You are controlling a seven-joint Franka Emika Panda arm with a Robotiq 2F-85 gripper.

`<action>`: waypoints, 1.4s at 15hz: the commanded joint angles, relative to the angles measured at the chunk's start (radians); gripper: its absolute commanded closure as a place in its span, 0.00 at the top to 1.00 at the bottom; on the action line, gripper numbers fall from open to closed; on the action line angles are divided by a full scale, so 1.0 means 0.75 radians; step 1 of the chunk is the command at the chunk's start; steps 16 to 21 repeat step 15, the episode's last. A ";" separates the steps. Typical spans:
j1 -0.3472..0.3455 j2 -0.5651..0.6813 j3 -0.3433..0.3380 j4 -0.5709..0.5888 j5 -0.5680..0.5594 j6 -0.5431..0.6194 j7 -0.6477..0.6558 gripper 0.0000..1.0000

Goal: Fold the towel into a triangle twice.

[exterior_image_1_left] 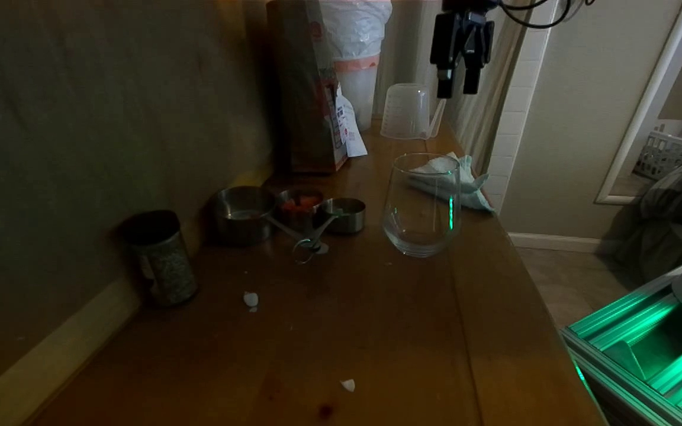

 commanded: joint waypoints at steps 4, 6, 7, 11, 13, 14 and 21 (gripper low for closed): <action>-0.036 -0.092 -0.033 0.119 0.017 -0.184 -0.078 1.00; -0.036 -0.102 -0.037 0.138 0.022 -0.216 -0.084 1.00; -0.023 -0.112 -0.048 0.143 0.033 -0.246 -0.134 1.00; -0.032 -0.106 -0.026 0.148 0.014 -0.242 -0.136 1.00; -0.028 -0.120 -0.026 0.154 0.017 -0.260 -0.148 1.00; -0.027 -0.122 -0.026 0.155 0.017 -0.261 -0.149 1.00; -0.027 -0.123 -0.026 0.155 0.017 -0.261 -0.150 1.00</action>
